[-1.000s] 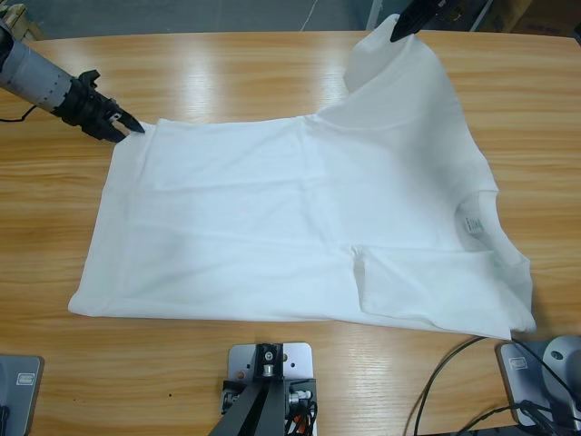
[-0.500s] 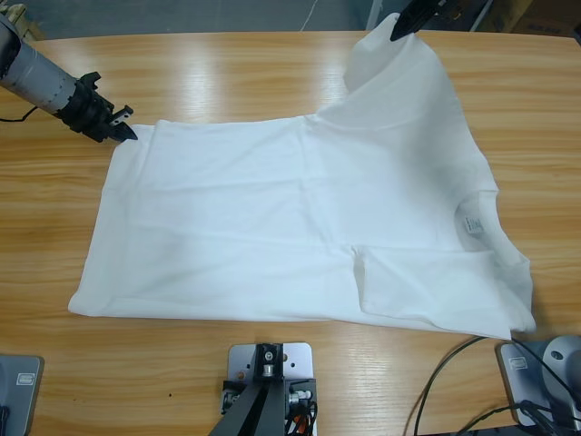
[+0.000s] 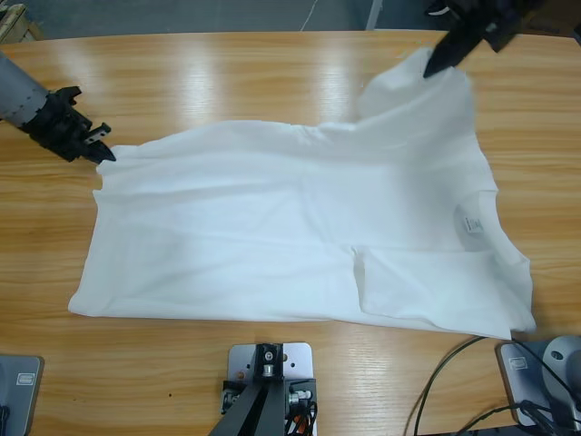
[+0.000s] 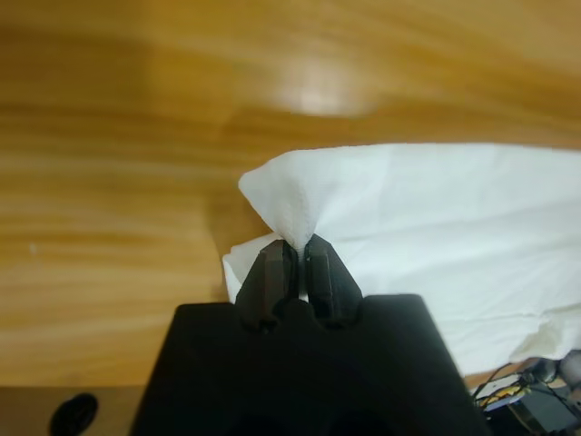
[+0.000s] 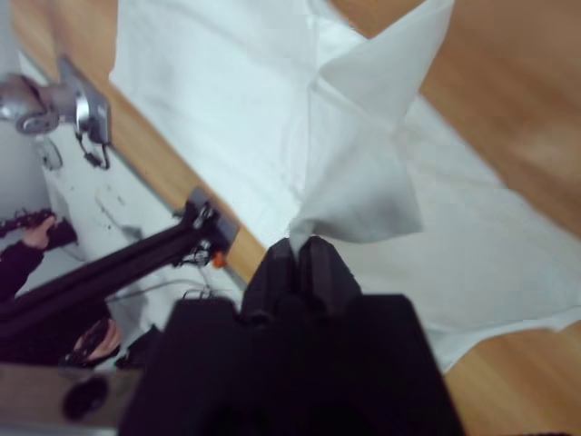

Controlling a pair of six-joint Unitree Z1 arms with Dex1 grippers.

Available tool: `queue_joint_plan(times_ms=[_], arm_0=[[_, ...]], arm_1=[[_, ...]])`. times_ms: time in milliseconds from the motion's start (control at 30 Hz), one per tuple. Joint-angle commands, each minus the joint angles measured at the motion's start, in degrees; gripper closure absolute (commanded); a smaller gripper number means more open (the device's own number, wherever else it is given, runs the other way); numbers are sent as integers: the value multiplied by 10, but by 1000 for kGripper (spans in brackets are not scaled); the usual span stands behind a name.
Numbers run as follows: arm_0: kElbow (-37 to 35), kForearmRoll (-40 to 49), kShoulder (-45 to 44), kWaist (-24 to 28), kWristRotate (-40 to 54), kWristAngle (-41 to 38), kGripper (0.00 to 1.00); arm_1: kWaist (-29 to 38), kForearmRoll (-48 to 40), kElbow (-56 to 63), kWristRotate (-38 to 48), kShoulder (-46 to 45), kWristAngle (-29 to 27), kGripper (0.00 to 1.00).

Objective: Fold clothes

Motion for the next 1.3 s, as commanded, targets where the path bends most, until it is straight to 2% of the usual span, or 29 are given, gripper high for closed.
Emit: queue_joint_plan(times_ms=[33,300,433,667,867,1067,1300], arm_0=[[52,18,-47,-11,18,-4,1000],[67,17,-116,-38,36,-2,1000],[74,44,-153,-54,35,-3,1000],[157,48,-205,-87,42,-6,1000],[169,30,-147,-122,46,-17,1000],[158,1,-102,-123,23,-13,1000],[164,-17,-74,-121,23,2,1000]], arm_1=[[44,13,152,16,-80,2,1000],[45,-13,299,21,-166,3,1000],[47,-33,365,23,-198,3,1000],[48,-49,441,36,-241,3,1000],[48,-122,524,46,-235,3,1000],[44,-171,541,47,-188,-4,1000],[-24,-191,543,41,-170,-49,1000]])
